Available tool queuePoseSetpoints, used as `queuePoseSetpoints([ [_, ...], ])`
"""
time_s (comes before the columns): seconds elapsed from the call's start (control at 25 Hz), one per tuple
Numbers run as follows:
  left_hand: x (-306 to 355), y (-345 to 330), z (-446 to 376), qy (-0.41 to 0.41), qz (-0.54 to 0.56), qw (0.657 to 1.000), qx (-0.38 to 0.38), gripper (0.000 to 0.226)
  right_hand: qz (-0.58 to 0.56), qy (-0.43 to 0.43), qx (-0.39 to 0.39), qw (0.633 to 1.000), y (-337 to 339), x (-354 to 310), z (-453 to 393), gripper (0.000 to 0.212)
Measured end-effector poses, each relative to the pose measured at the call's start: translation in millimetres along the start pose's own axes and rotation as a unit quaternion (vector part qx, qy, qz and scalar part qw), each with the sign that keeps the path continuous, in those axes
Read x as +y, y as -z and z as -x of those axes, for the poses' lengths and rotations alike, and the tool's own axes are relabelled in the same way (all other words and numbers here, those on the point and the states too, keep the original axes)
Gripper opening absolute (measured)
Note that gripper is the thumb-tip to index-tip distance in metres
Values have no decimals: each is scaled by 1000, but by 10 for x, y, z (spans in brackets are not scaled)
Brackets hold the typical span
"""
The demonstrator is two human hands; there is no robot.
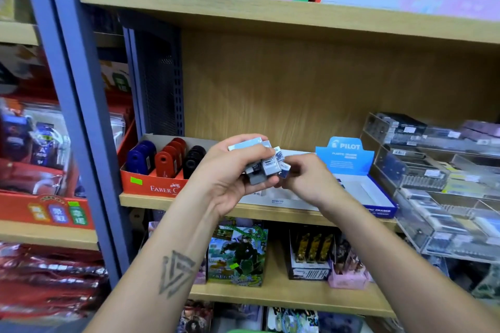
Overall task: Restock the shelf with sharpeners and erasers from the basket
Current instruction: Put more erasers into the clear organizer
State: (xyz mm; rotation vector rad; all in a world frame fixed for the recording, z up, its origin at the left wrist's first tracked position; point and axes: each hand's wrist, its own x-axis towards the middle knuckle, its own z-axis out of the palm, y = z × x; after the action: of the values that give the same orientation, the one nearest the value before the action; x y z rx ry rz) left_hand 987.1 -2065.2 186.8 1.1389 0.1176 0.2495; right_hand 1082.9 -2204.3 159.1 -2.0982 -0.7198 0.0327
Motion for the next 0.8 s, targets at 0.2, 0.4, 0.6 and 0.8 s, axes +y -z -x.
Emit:
queuePoseSetpoints([
  [0.2,-117,-114,-13,31,20,999,5,19,-207,56,-48,976,331,-30,405,44],
  [0.4,-236,-267,-95,74,72,995,7,12,62,69,110,990,541,107,335,25],
  [0.6,-330,-392,-221,72,85,994,14,12,329,-50,132,934,963,383,224,26],
  [0.8,-458,-544,-284,98,78,992,0,15,321,-116,43,939,1003,448,242,19],
])
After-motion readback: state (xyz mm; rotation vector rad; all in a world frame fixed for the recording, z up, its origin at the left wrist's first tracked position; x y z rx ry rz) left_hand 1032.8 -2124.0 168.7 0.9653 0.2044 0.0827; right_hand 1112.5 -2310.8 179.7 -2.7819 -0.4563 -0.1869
